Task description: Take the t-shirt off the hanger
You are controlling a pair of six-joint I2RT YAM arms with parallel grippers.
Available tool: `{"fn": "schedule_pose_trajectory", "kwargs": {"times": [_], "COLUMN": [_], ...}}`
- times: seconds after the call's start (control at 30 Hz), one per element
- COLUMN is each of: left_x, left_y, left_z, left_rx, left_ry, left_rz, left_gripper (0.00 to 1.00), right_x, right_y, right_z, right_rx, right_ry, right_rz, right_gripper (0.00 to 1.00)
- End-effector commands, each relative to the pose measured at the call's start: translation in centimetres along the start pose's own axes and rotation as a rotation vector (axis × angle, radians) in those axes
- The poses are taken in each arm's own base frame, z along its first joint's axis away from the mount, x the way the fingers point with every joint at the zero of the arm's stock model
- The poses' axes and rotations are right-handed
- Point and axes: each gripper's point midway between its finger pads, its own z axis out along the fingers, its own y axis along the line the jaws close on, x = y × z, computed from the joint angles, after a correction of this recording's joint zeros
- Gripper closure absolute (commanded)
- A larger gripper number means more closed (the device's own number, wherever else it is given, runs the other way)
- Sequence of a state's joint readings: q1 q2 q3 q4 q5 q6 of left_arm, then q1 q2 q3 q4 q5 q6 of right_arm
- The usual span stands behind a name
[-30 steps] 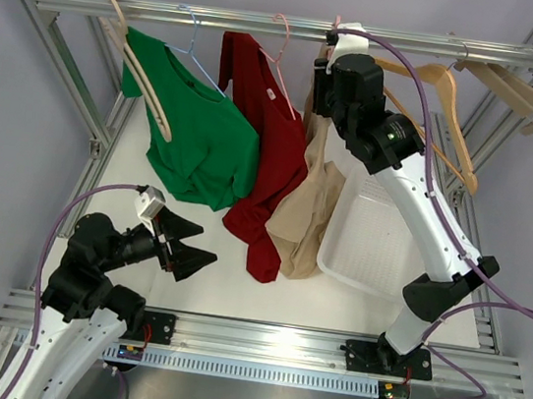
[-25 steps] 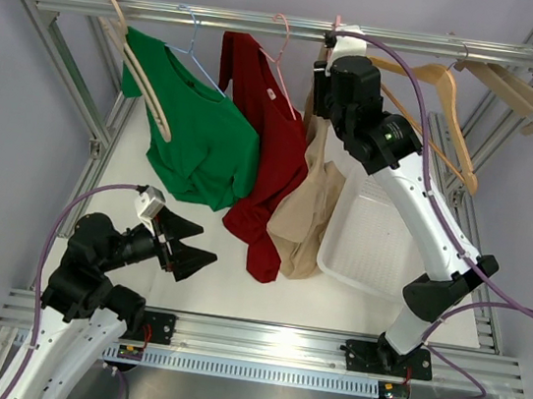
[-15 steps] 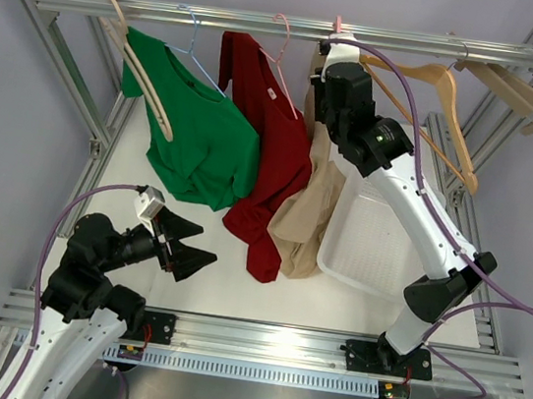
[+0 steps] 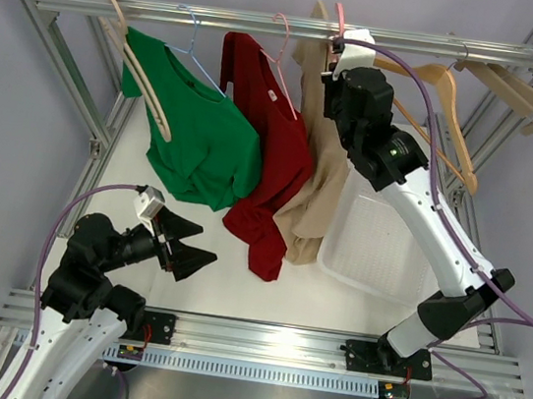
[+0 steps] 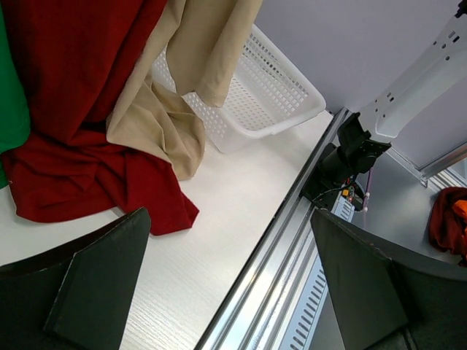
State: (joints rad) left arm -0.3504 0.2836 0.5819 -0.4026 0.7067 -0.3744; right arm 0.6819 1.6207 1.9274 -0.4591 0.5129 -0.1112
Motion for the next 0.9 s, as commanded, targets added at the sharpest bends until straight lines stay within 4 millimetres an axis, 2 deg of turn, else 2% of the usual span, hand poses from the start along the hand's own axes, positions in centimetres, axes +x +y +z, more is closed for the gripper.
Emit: {"fn": "schedule_pose_trajectory", "kwargs": {"times": [0.0, 0.13, 0.17, 0.23, 0.27, 0.33, 0.37, 0.4, 0.43, 0.47, 0.5, 0.53, 0.57, 0.6, 0.67, 0.73, 0.77, 0.8, 0.83, 0.87], "left_x": [-1.5, -1.6, -1.5, -1.3, -1.5, -1.8, -2.4, -3.4, -4.1, -5.0, -6.7, -7.7, -8.5, -10.1, -11.3, -13.1, -13.4, -13.6, -15.0, -14.8], "left_y": [-0.2, 0.0, 0.0, 0.1, 0.0, 0.0, -0.4, -0.9, -1.4, -1.8, -2.7, -2.9, -3.2, -3.8, -3.6, -3.7, -3.0, -3.4, -3.7, -4.1], "left_z": [0.0, 0.1, 0.1, 0.4, 0.4, 0.7, 0.6, 0.6, 0.6, 0.6, 0.3, 0.3, 0.2, 0.1, 0.8, 1.2, 2.1, 2.6, 2.8, 4.1], "left_rx": [-0.008, -0.022, -0.022, -0.016, -0.011, -0.012, -0.004, 0.009, 0.023, 0.032, 0.05, 0.047, 0.047, 0.055, 0.052, 0.052, 0.034, 0.045, 0.032, 0.048], "left_ry": [-0.042, -0.043, -0.04, -0.021, -0.018, -0.015, -0.025, -0.054, -0.073, -0.096, -0.145, -0.171, -0.193, -0.23, -0.241, -0.279, -0.268, -0.259, -0.29, -0.257], "left_rz": [0.02, -0.005, -0.009, -0.029, -0.033, -0.061, -0.065, -0.055, -0.078, -0.077, -0.054, -0.076, -0.08, -0.07, -0.119, -0.137, -0.164, -0.175, -0.174, -0.195], "left_gripper": [0.01, 0.01, 0.01, 0.01, 0.01, 0.01, 0.01, 0.01, 0.01, 0.01, 0.01, 0.01, 0.01, 0.01, 0.02, 0.1, 0.14, 0.18, 0.24, 0.26], "right_x": [-7.1, -6.6, -5.3, -4.6, -2.9, -2.1, 0.0, -0.2, 0.3, 2.5, 2.3, 2.7, 4.4, 4.3, 5.7, 6.2, 7.1, 7.2, 7.7, 7.9], "right_y": [-2.1, -2.6, -2.3, -2.8, -2.5, -3.0, -2.3, -2.7, -2.4, -1.4, -1.8, -1.2, -0.5, -0.5, 0.4, 0.8, 1.3, 1.2, 1.1, 1.5], "right_z": [-3.3, -4.4, -4.2, -5.2, -5.2, -6.7, -6.6, -8.1, -8.7, -8.8, -10.2, -10.8, -11.0, -11.9, -12.5, -13.2, -13.5, -13.9, -13.9, -14.2], "right_rx": [0.009, 0.006, 0.003, 0.0, -0.005, -0.015, -0.043, -0.063, -0.088, -0.124, -0.141, -0.168, -0.195, -0.209, -0.235, -0.246, -0.252, -0.248, -0.227, -0.234], "right_ry": [-0.233, -0.223, -0.196, -0.187, -0.152, -0.143, -0.102, -0.117, -0.112, -0.072, -0.09, -0.084, -0.054, -0.065, -0.041, -0.032, -0.015, -0.02, -0.016, -0.018], "right_rz": [0.104, 0.121, 0.12, 0.142, 0.135, 0.179, 0.173, 0.217, 0.258, 0.257, 0.289, 0.323, 0.322, 0.343, 0.361, 0.385, 0.383, 0.391, 0.397, 0.403], "right_gripper": [1.0, 1.0, 1.0, 1.0, 1.0, 1.0, 1.0, 1.0, 1.0, 1.0, 1.0, 1.0, 1.0, 1.0, 1.0, 1.0, 1.0, 1.0, 1.0, 1.0]}}
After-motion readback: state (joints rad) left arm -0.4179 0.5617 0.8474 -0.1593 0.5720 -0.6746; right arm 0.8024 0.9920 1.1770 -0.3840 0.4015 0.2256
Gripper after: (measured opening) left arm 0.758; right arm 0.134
